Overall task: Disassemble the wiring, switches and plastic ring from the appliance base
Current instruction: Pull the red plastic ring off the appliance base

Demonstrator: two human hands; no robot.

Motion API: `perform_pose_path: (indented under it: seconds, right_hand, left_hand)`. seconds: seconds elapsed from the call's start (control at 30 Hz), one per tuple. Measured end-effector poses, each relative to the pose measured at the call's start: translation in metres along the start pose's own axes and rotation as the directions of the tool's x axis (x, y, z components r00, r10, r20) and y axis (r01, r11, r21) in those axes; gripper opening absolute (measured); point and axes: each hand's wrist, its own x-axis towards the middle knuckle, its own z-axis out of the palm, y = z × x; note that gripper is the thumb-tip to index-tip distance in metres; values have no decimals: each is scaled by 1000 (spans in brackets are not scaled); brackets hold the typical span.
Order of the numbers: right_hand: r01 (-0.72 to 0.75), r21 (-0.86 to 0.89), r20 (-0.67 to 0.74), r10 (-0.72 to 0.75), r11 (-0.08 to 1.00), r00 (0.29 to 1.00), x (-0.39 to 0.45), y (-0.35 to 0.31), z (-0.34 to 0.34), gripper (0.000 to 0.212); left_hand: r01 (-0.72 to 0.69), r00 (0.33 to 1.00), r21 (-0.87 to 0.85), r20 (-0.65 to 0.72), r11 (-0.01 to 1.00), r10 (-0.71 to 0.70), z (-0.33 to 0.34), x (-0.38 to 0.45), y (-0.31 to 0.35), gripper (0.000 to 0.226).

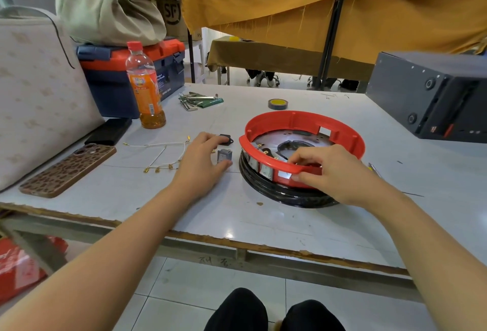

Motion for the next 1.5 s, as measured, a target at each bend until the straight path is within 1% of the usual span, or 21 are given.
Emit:
perform_pose_path:
  seconds: [0.07, 0.13, 0.23, 0.3, 0.33, 0.4, 0.5, 0.67, 0.8, 0.87, 0.93, 1.0, 1.1, 1.17, 1.27, 1.37, 1.5]
  right_hand:
    - [19, -18, -12, -19, 1000, 1000, 1, -3, 1, 19]
    - [34, -28, -36, -35, 999, 999, 4, -8, 5, 21]
    - [66, -104, -81, -74, 992, 994, 9, -13, 12, 19]
    - [81, -104, -96, -91, 991, 991, 9, -12, 14, 18]
    - [81, -85, -95, -89, 993, 991, 9, -10, 13, 19]
    - [83, -41, -89, -86, 996, 992, 7, -6, 10, 20]
    - [74, -6, -63, -75, 997, 995, 5, -1, 4, 22]
    - [32, -35, -13, -33, 999, 999, 3, 6, -4, 18]
    - [17, -113, 19, -15, 994, 1000, 4, 11, -8, 20]
    - [11, -121, 7, -11, 993, 1000, 5, 12, -8, 15]
    - [3, -84, -30, -6, 996, 1000, 6, 13, -7, 11]
    - [1, -26, -53, -2, 1000, 999, 7, 14, -7, 16]
    - [25, 3, -28, -25, 1000, 999, 9, 14, -10, 23]
    - [31, 16, -12, -31, 999, 999, 11, 15, -13, 24]
    - [16, 52, -10, -16, 999, 1000, 12, 16, -11, 26]
    - [7, 60, -81, -2, 998, 997, 10, 19, -4, 24]
    - [-4, 38, -107, 8, 999, 994, 10, 23, 0, 20]
  left_hand:
    - [-114, 993, -23, -3, 993, 114, -9, -1, 9, 45]
    - [-241, 969, -42, 42, 970, 243, -18, 0, 22, 47]
    - [-380, 899, -65, 208, 923, 385, -25, 2, 41, 51]
    - [-415, 855, -66, 311, 907, 414, -24, 3, 49, 49]
    - [-422, 843, -62, 341, 904, 417, -23, 4, 51, 48]
    - [-414, 838, -71, 359, 908, 410, -20, 4, 53, 45]
    - [-409, 858, -71, 310, 910, 410, -14, 5, 57, 38]
    - [-400, 878, -54, 265, 915, 399, -6, 6, 66, 31]
    - [-416, 868, -38, 280, 908, 410, 3, 8, 75, 32]
    - [-424, 868, -13, 278, 906, 411, 7, 10, 78, 32]
    - [-419, 875, 2, 268, 908, 403, 10, 11, 78, 30]
    - [-414, 877, 3, 269, 910, 398, 10, 11, 80, 29]
    - [-419, 867, 14, 302, 908, 396, 11, 13, 81, 29]
    - [-426, 856, 18, 332, 905, 396, 9, 15, 81, 29]
    - [-405, 841, -45, 374, 913, 392, 8, 20, 82, 28]
    - [-340, 839, -139, 401, 930, 367, 8, 22, 83, 22]
    - [-305, 858, -179, 374, 935, 352, 12, 21, 82, 17]
